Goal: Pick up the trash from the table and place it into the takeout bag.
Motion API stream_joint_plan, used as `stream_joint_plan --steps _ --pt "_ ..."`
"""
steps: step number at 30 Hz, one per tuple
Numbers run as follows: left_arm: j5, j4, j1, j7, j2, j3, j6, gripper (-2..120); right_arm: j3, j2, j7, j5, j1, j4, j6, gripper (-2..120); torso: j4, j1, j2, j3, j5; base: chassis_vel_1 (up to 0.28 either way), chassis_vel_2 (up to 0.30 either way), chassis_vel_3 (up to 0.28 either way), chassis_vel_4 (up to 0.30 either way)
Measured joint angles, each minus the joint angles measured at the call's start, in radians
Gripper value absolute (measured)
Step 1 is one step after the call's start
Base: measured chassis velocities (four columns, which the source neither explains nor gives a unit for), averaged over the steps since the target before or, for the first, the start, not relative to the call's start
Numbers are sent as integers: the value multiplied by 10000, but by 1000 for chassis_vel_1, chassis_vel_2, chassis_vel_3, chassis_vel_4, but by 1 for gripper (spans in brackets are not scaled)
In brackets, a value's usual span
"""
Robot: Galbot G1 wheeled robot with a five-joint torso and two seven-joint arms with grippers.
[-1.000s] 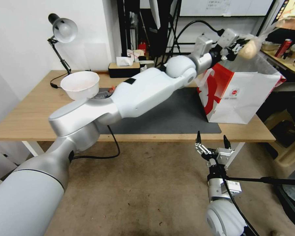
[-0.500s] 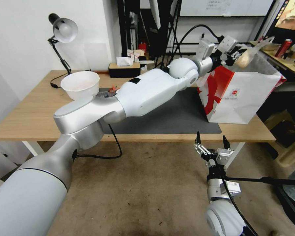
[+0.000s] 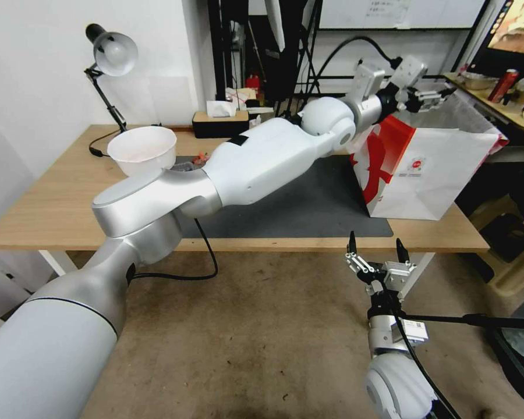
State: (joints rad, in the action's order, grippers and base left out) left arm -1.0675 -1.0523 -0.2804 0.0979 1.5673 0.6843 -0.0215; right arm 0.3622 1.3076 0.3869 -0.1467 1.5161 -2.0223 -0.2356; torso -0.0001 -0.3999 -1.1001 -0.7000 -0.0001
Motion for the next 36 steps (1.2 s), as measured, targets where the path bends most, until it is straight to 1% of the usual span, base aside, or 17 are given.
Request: stream_joint_plan --steps 1,2,5,6,8,9,12,13,16,22,25,26,29,30,33,34,36 --pt "-37 -159 58 -120 -171 -150 -16 91 0 -4 3 0 -3 -11 13 100 -1 0 0 0 0 0 0 0 0" --pt "-37 -159 58 -120 -171 -150 -16 91 0 -4 3 0 -3 -11 13 100 -1 0 0 0 0 0 0 0 0" --pt "-183 -560 242 -388 -752 -548 -86 99 1 -6 11 -2 -9 -28 43 100 1 0 0 0 -1 0 0 0 0" --pt "-183 -560 242 -388 -752 -548 -86 99 1 -6 11 -2 -9 -28 43 100 1 0 0 0 -1 0 0 0 0" --pt "-335 -854 429 -588 -1263 -842 -147 100 0 4 20 -2 -5 -44 54 100 2 0 0 0 -3 0 0 0 0" --pt "-335 -854 429 -588 -1263 -842 -147 100 0 4 20 -2 -5 -44 54 100 2 0 0 0 -3 0 0 0 0" --pt "-554 -1485 808 -849 -2003 -1080 -337 100 -5 17 26 -3 20 -52 68 100 3 -1 1 0 -3 0 0 0 0" --pt "-554 -1485 808 -849 -2003 -1080 -337 100 -5 17 26 -3 20 -52 68 100 3 -1 1 0 -3 0 0 0 0" --pt "-761 -2174 1297 -1151 -2631 -1294 -571 100 -23 29 36 -2 64 -134 121 100 1 0 0 0 -3 0 0 0 0" --pt "-768 -2971 1974 -1538 -3297 -1553 -641 100 -46 23 42 0 80 -185 173 100 0 -1 0 0 -2 0 0 0 0" --pt "-681 -3747 2650 -1834 -3995 -1922 -683 100 -89 33 43 1 82 -194 194 100 -1 -1 0 0 -1 0 0 0 0" --pt "-681 -3747 2650 -1834 -3995 -1922 -683 100 -89 33 43 1 82 -194 194 100 -1 -1 0 0 -1 0 0 0 0" --pt "-486 -4572 3461 -1931 -4938 -2529 -684 100 -111 47 45 4 121 -254 217 100 -1 -1 1 0 -3 0 0 0 0" --pt "-486 -4572 3461 -1931 -4938 -2529 -684 100 -111 47 45 4 121 -254 217 100 -1 -1 1 0 -3 0 0 0 0" --pt "-262 -5166 4266 -1930 -5873 -3246 -657 100 -114 21 44 -19 155 -312 267 100 3 -1 0 1 -5 0 0 0 0" --pt "-262 -5166 4266 -1930 -5873 -3246 -657 100 -114 21 44 -19 155 -312 267 100 3 -1 0 1 -5 0 0 0 0" --pt "-80 -5503 4798 -1937 -6241 -3741 -646 100 -131 13 41 -23 163 -314 277 100 4 -1 0 1 0 0 0 0 0"
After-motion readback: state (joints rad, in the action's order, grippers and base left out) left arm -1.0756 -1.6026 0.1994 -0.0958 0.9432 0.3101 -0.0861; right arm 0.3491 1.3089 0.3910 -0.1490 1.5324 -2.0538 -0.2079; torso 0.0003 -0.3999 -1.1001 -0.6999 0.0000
